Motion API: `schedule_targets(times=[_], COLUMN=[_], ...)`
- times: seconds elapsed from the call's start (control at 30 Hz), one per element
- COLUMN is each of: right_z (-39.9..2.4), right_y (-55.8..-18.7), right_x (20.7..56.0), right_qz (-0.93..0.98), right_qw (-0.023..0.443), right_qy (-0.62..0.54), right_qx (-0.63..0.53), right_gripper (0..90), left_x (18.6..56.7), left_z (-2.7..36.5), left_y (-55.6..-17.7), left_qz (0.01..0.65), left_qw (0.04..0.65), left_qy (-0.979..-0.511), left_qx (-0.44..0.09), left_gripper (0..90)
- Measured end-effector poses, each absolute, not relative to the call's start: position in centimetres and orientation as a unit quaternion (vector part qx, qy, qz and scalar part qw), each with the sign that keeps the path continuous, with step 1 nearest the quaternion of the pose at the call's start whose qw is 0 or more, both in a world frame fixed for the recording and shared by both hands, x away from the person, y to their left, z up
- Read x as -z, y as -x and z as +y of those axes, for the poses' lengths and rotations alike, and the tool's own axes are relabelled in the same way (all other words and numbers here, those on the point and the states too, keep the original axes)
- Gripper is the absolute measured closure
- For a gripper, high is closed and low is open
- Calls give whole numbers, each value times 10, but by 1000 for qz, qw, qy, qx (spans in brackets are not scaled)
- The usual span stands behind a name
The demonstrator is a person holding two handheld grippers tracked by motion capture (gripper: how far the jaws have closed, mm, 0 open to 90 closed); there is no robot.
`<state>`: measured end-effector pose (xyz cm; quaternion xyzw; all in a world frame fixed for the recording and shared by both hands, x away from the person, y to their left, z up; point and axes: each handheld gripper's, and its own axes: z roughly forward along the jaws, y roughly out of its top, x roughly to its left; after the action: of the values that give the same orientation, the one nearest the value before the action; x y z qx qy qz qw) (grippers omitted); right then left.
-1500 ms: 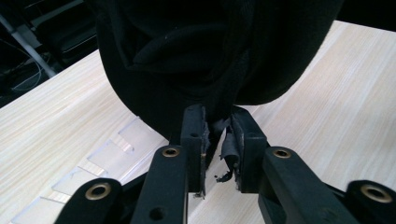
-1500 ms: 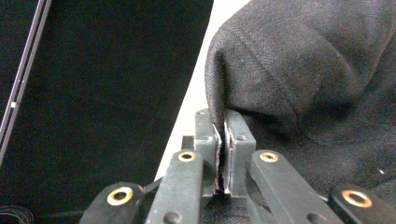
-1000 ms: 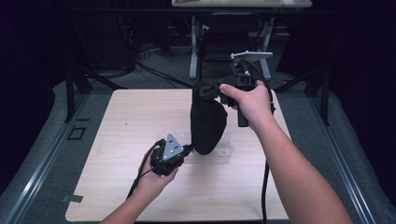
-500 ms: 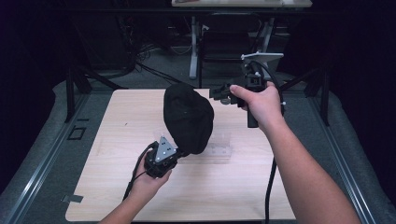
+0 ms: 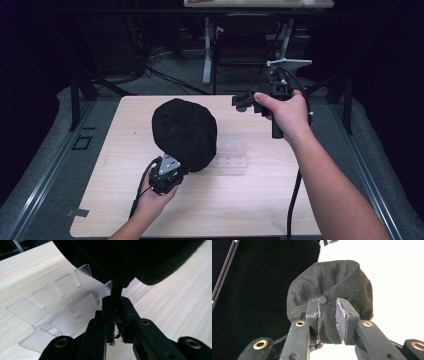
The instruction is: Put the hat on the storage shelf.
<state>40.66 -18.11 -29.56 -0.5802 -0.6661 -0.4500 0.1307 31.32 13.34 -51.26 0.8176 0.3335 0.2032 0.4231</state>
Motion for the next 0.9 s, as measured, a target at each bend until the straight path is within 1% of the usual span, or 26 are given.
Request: schedule_targets(times=[0.1, 0.3, 0.37, 0.4, 0.43, 0.5, 0.53, 0.57, 0.63, 0.7, 0.8, 0.83, 0.87, 0.9], right_z=[-182, -184, -184, -184, -184, -183, -182, -182, -181, -181, -179, -179, -178, -178], right_y=[-406, -404, -404, -402, -402, -400, -397, -397, -393, -393, -389, -389, -387, -385], right_x=[296, 298, 298, 299, 299, 300, 301, 301, 305, 306, 312, 312, 314, 315], right_qz=[-668, -681, -682, -687, -687, -698, -703, -703, -712, -716, -727, -727, -735, -737], right_qw=[125, 92, 88, 79, 79, 64, 52, 52, 25, 18, -13, -13, -33, -40], right_qy=[581, 583, 583, 583, 583, 581, 581, 581, 580, 580, 581, 581, 581, 581], right_qx=[449, 434, 434, 426, 426, 414, 407, 407, 395, 389, 366, 366, 349, 343], right_gripper=[704, 683, 680, 679, 679, 679, 679, 679, 679, 679, 679, 679, 675, 674], left_x=[513, 516, 517, 518, 518, 517, 518, 518, 518, 518, 516, 516, 515, 515], left_z=[136, 136, 136, 137, 137, 141, 142, 142, 147, 148, 155, 157, 161, 163], left_y=[-314, -312, -311, -310, -310, -309, -308, -305, -303, -302, -300, -299, -299, -299], left_qz=[337, 335, 335, 334, 334, 331, 333, 348, 346, 349, 351, 352, 355, 357], left_qw=[424, 421, 411, 408, 408, 402, 403, 409, 400, 403, 406, 405, 404, 403], left_qy=[-817, -818, -821, -822, -822, -826, -825, -818, -819, -817, -814, -814, -814, -814], left_qx=[-198, -205, -211, -214, -214, -215, -215, -208, -221, -221, -221, -221, -220, -219], left_gripper=[835, 822, 789, 771, 764, 754, 727, 727, 690, 656, 606, 606, 566, 551])
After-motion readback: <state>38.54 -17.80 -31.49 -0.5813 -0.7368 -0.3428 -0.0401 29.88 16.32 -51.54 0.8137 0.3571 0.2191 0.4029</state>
